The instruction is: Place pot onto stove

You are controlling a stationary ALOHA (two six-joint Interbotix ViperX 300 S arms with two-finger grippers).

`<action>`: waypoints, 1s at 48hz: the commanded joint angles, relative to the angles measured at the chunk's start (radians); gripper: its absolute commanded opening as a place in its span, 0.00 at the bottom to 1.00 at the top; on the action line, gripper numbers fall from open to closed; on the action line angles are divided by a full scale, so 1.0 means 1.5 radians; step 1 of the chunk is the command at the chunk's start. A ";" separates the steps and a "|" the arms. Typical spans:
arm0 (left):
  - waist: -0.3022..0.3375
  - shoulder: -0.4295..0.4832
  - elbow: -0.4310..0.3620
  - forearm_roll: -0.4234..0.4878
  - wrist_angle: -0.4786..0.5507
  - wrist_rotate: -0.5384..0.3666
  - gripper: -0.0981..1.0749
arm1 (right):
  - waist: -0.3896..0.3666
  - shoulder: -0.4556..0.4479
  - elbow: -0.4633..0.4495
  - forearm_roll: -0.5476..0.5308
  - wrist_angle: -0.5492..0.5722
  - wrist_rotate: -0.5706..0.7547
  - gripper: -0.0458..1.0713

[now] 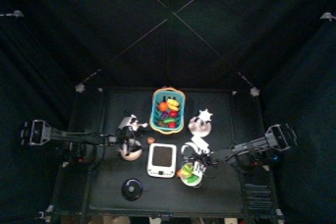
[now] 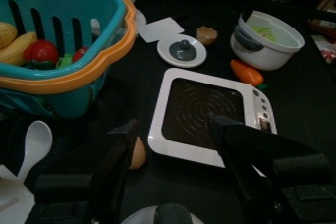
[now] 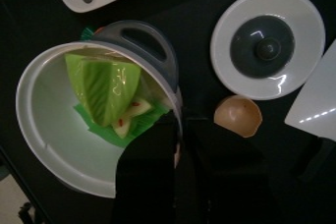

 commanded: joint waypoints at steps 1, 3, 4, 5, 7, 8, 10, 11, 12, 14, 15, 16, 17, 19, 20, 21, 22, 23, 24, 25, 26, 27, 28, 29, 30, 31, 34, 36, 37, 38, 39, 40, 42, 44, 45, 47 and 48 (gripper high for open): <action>0.000 -0.002 -0.008 0.000 -0.002 0.001 0.88 | -0.015 -0.017 -0.027 0.000 -0.002 0.000 0.44; -0.001 -0.002 -0.008 0.000 -0.003 0.001 0.88 | -0.024 -0.017 -0.034 -0.001 -0.002 0.000 0.44; -0.001 -0.002 -0.008 0.000 -0.003 0.001 0.88 | -0.028 -0.016 -0.038 -0.001 -0.003 0.000 0.44; -0.001 -0.002 -0.008 0.000 -0.003 0.001 0.88 | -0.034 -0.016 -0.043 -0.002 -0.005 0.000 0.44; 0.000 -0.002 -0.008 0.000 -0.003 0.001 0.88 | -0.044 -0.014 -0.053 -0.004 -0.008 0.001 0.44; -0.001 -0.002 -0.009 0.000 -0.003 0.001 0.88 | -0.050 -0.012 -0.058 -0.006 -0.011 0.001 0.44; -0.001 -0.002 -0.010 -0.001 -0.002 0.001 0.88 | -0.062 -0.005 -0.073 -0.008 -0.020 0.002 0.44; 0.000 -0.002 -0.010 0.000 -0.003 0.001 0.88 | -0.066 -0.001 -0.078 -0.008 -0.026 0.002 0.44; 0.000 -0.002 -0.010 -0.001 -0.003 0.001 0.88 | -0.071 0.003 -0.083 -0.009 -0.031 0.001 0.44; 0.003 -0.002 -0.011 -0.001 -0.003 0.001 0.88 | -0.080 0.012 -0.093 -0.009 -0.041 0.002 0.44; 0.004 -0.002 -0.011 -0.001 -0.003 0.001 0.88 | -0.085 0.018 -0.099 -0.009 -0.046 0.002 0.44; 0.004 -0.002 -0.011 -0.001 -0.003 0.001 0.88 | -0.089 0.024 -0.104 -0.010 -0.051 0.002 0.44; 0.004 -0.002 -0.011 -0.001 -0.003 0.001 0.88 | -0.093 0.030 -0.110 -0.010 -0.054 0.002 0.44; 0.006 -0.003 -0.011 -0.001 -0.003 0.001 0.88 | -0.104 0.046 -0.128 -0.009 -0.062 0.002 0.44; 0.006 -0.002 -0.011 -0.001 -0.003 0.002 0.88 | -0.108 0.053 -0.135 -0.010 -0.064 0.001 0.44; 0.007 -0.002 -0.011 -0.001 -0.003 0.002 0.88 | -0.114 0.060 -0.142 -0.009 -0.065 0.001 0.44; 0.008 -0.002 -0.011 -0.001 -0.003 0.002 0.88 | -0.118 0.067 -0.150 -0.009 -0.065 0.001 0.44; 0.010 -0.002 -0.011 -0.001 -0.003 0.002 0.88 | -0.121 0.077 -0.160 -0.010 -0.065 0.000 0.44; 0.011 -0.002 -0.010 -0.001 -0.003 0.002 0.88 | -0.125 0.084 -0.167 -0.009 -0.065 -0.002 0.44; 0.012 -0.002 -0.010 -0.001 -0.003 0.002 0.88 | -0.128 0.091 -0.176 -0.010 -0.065 -0.002 0.44; 0.012 -0.003 -0.010 -0.001 -0.003 0.002 0.88 | -0.131 0.098 -0.184 -0.010 -0.065 -0.002 0.44; 0.013 -0.002 -0.010 0.000 -0.003 0.002 0.88 | -0.134 0.105 -0.192 -0.010 -0.064 -0.002 0.44; 0.013 -0.003 -0.009 0.000 -0.003 0.002 0.88 | -0.136 0.111 -0.199 -0.010 -0.064 -0.003 0.44; 0.013 -0.003 -0.008 0.001 -0.003 0.002 0.88 | -0.140 0.121 -0.212 -0.010 -0.063 -0.003 0.44; 0.013 -0.003 -0.008 0.001 -0.002 0.002 0.88 | -0.142 0.127 -0.218 -0.010 -0.063 -0.003 0.44; 0.013 -0.004 -0.007 0.001 -0.002 0.002 0.88 | -0.145 0.132 -0.224 -0.010 -0.063 -0.003 0.44; 0.013 -0.007 -0.006 0.001 -0.003 0.002 0.88 | -0.149 0.147 -0.241 -0.011 -0.061 -0.003 0.44; 0.014 -0.009 -0.005 0.001 -0.003 0.002 0.88 | -0.153 0.157 -0.253 -0.011 -0.061 -0.002 0.44; 0.013 -0.011 -0.005 0.002 -0.003 0.003 0.88 | -0.154 0.161 -0.258 -0.011 -0.060 -0.002 0.44; 0.013 -0.012 -0.005 0.002 -0.002 0.002 0.88 | -0.154 0.166 -0.263 -0.011 -0.060 -0.002 0.44; 0.013 -0.014 -0.005 0.002 -0.003 0.002 0.88 | -0.154 0.171 -0.267 -0.011 -0.058 -0.002 0.44; 0.013 -0.015 -0.004 0.002 -0.002 0.002 0.88 | -0.154 0.176 -0.272 -0.011 -0.057 -0.002 0.44; 0.013 -0.018 -0.003 0.002 -0.003 0.002 0.88 | -0.156 0.187 -0.283 -0.010 -0.052 -0.002 0.44; 0.013 -0.022 -0.002 0.002 -0.002 0.002 0.88 | -0.156 0.196 -0.290 -0.010 -0.045 -0.002 0.44; 0.014 -0.024 -0.002 0.002 -0.003 0.002 0.88 | -0.156 0.200 -0.295 -0.010 -0.040 -0.002 0.44; 0.014 -0.027 -0.002 0.002 -0.003 0.002 0.88 | -0.156 0.210 -0.301 -0.010 -0.030 -0.003 0.45; 0.013 -0.028 -0.002 0.002 -0.003 0.002 0.88 | -0.156 0.212 -0.305 -0.009 -0.024 -0.003 0.45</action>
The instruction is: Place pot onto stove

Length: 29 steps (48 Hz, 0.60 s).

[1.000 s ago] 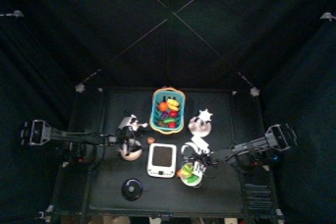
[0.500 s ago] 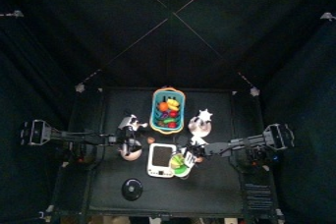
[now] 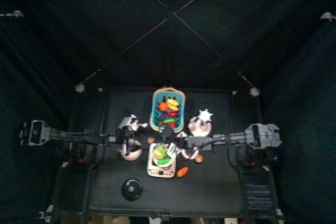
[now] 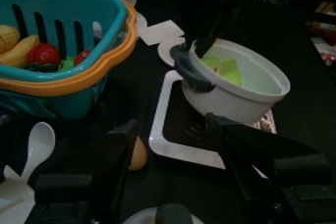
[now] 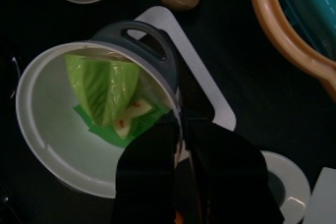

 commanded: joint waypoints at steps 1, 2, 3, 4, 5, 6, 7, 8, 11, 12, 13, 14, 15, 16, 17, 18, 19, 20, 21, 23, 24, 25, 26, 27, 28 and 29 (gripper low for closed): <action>0.001 -0.007 -0.007 0.002 -0.002 0.001 0.88 | -0.004 0.001 -0.033 0.001 0.020 -0.001 0.45; 0.002 -0.008 -0.007 0.003 -0.002 0.001 0.88 | -0.002 0.003 -0.035 0.001 0.025 -0.001 0.45; 0.002 -0.009 -0.006 0.002 -0.002 0.001 0.88 | -0.002 0.006 -0.038 0.002 0.030 -0.001 0.46; 0.001 -0.010 -0.006 0.002 -0.002 0.001 0.88 | 0.000 0.009 -0.041 0.002 0.035 -0.001 0.46; 0.001 -0.010 -0.005 0.002 -0.002 0.001 0.88 | 0.000 0.010 -0.043 0.002 0.037 0.000 0.46; 0.002 -0.011 -0.005 0.002 -0.002 0.001 0.88 | 0.001 0.012 -0.045 0.003 0.040 0.000 0.46; 0.001 -0.011 -0.005 0.002 -0.002 0.001 0.88 | 0.002 0.013 -0.046 0.003 0.041 0.000 0.46; 0.001 -0.011 -0.004 0.002 -0.002 0.001 0.88 | 0.002 0.016 -0.049 0.004 0.044 0.000 0.46; 0.002 -0.011 -0.003 0.002 -0.002 0.001 0.88 | 0.002 0.019 -0.052 0.007 0.048 0.000 0.47; 0.002 -0.011 -0.003 0.002 -0.002 0.001 0.88 | 0.003 0.020 -0.052 0.008 0.048 0.000 0.47; 0.001 -0.011 -0.002 0.002 -0.002 0.001 0.88 | 0.002 0.021 -0.053 0.010 0.048 0.000 0.48; 0.002 -0.011 -0.002 0.001 -0.002 0.001 0.88 | 0.003 0.022 -0.053 0.011 0.048 0.000 0.49; 0.001 -0.011 -0.002 0.001 -0.003 0.001 0.88 | 0.002 0.024 -0.053 0.011 0.048 0.001 0.50; 0.001 -0.011 -0.002 0.002 -0.003 0.001 0.88 | 0.002 0.024 -0.053 0.011 0.048 0.001 0.51; 0.002 -0.011 -0.001 0.001 -0.002 0.001 0.88 | 0.002 0.024 -0.053 0.012 0.047 0.001 0.52; 0.002 -0.011 -0.001 0.002 -0.002 0.001 0.88 | 0.002 0.025 -0.053 0.012 0.047 0.001 0.53; 0.002 -0.011 -0.001 0.001 -0.003 0.001 0.88 | 0.002 0.025 -0.053 0.012 0.047 0.001 0.54; 0.002 -0.011 -0.001 0.001 -0.002 0.001 0.88 | 0.002 0.026 -0.053 0.011 0.047 0.001 0.55; 0.002 -0.011 -0.001 0.001 -0.003 0.001 0.88 | 0.002 0.026 -0.053 0.010 0.047 0.001 0.56; 0.002 -0.011 -0.001 0.001 -0.002 0.001 0.88 | 0.002 0.026 -0.053 0.009 0.047 0.002 0.58; 0.002 -0.011 -0.001 0.001 -0.002 0.001 0.88 | 0.002 0.026 -0.052 0.009 0.047 0.002 0.60; 0.002 -0.011 -0.001 0.001 -0.002 0.001 0.88 | 0.002 0.026 -0.053 0.007 0.047 0.002 0.61; 0.002 -0.011 -0.001 0.001 -0.002 0.001 0.88 | 0.002 0.026 -0.053 0.006 0.047 0.002 0.62; 0.002 -0.011 -0.001 0.001 -0.003 0.001 0.88 | 0.002 0.026 -0.053 0.006 0.047 0.002 0.62; 0.002 -0.011 -0.001 0.001 -0.002 0.001 0.88 | 0.002 0.026 -0.053 0.005 0.047 0.002 0.63; 0.001 -0.011 0.000 0.001 -0.002 0.001 0.88 | 0.002 0.026 -0.053 0.004 0.047 0.002 0.63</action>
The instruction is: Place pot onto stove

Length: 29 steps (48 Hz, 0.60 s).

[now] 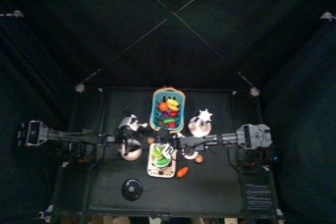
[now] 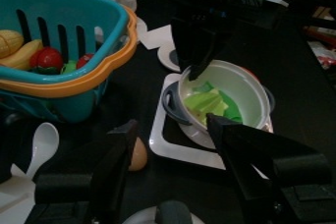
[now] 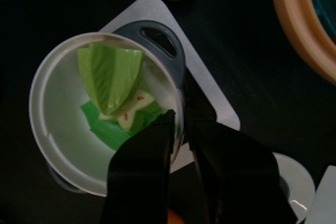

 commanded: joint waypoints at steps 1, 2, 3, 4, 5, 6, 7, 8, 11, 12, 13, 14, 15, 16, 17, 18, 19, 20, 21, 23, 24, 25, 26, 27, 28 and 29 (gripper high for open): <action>0.000 -0.001 -0.006 0.000 -0.002 0.001 0.88 | 0.000 -0.013 -0.017 -0.003 -0.002 0.001 0.63; 0.000 -0.001 -0.007 0.000 -0.002 0.001 0.88 | 0.000 -0.014 -0.017 -0.004 -0.002 0.001 0.63; 0.000 -0.001 -0.006 0.000 -0.002 0.001 0.88 | 0.000 -0.013 -0.017 -0.004 -0.002 0.000 0.63; 0.001 -0.001 -0.006 0.000 -0.002 0.001 0.88 | 0.000 -0.013 -0.017 -0.005 -0.002 0.000 0.63; 0.001 -0.001 -0.006 0.000 -0.002 0.001 0.88 | 0.000 -0.015 -0.017 -0.005 0.000 -0.001 0.63; 0.001 -0.001 -0.006 0.000 -0.002 0.001 0.88 | 0.000 -0.017 -0.017 -0.006 0.000 -0.002 0.63; 0.001 -0.001 -0.006 0.000 -0.002 0.001 0.88 | 0.000 -0.018 -0.016 -0.008 0.001 -0.002 0.63; 0.001 0.000 -0.006 0.000 -0.002 0.001 0.88 | 0.000 -0.020 -0.016 -0.009 0.001 -0.003 0.63; 0.000 -0.001 -0.006 0.000 -0.002 0.001 0.88 | 0.000 -0.026 -0.015 -0.017 0.007 -0.001 0.63; 0.000 -0.001 -0.006 0.000 -0.001 0.001 0.88 | 0.000 -0.028 -0.015 -0.020 0.008 0.000 0.63; 0.000 -0.001 -0.006 0.000 -0.001 0.001 0.88 | 0.000 -0.028 -0.015 -0.022 0.009 0.000 0.63; 0.001 -0.001 -0.006 0.000 -0.001 0.001 0.88 | 0.000 -0.029 -0.015 -0.026 0.010 0.000 0.63; 0.001 -0.001 -0.006 0.000 0.000 0.001 0.88 | 0.000 -0.029 -0.015 -0.028 0.011 0.000 0.63; 0.000 -0.001 -0.006 0.000 0.001 0.001 0.88 | 0.000 -0.029 -0.016 -0.029 0.012 0.000 0.63; 0.001 -0.001 -0.006 0.000 0.002 0.001 0.88 | 0.000 -0.029 -0.016 -0.031 0.013 0.000 0.63; 0.001 -0.001 -0.006 0.000 0.002 0.001 0.88 | 0.000 -0.030 -0.017 -0.033 0.014 0.000 0.63; 0.000 -0.001 -0.006 0.000 0.003 0.001 0.88 | 0.000 -0.030 -0.018 -0.034 0.014 0.000 0.63; 0.001 -0.001 -0.006 0.000 0.004 0.001 0.88 | 0.000 -0.031 -0.019 -0.035 0.015 -0.001 0.63; 0.001 -0.001 -0.006 -0.001 0.004 0.000 0.88 | 0.000 -0.032 -0.019 -0.036 0.016 -0.002 0.63; 0.001 -0.001 -0.006 -0.001 0.006 0.000 0.88 | 0.000 -0.035 -0.019 -0.039 0.019 -0.003 0.63; 0.000 -0.001 -0.006 -0.001 0.007 0.000 0.88 | 0.000 -0.038 -0.018 -0.041 0.021 -0.004 0.63; 0.001 -0.001 -0.006 -0.001 0.008 0.000 0.88 | 0.000 -0.041 -0.017 -0.045 0.026 -0.004 0.63; 0.000 -0.001 -0.006 -0.001 0.009 0.000 0.88 | 0.000 -0.047 -0.016 -0.048 0.030 -0.004 0.63; 0.000 -0.001 -0.006 0.000 0.011 0.000 0.88 | 0.000 -0.051 -0.014 -0.052 0.034 -0.004 0.63; 0.000 -0.001 -0.006 -0.001 0.012 0.000 0.88 | 0.000 -0.056 -0.012 -0.057 0.038 -0.004 0.63; 0.001 -0.001 -0.006 -0.001 0.013 0.000 0.88 | 0.001 -0.064 -0.009 -0.063 0.045 -0.004 0.63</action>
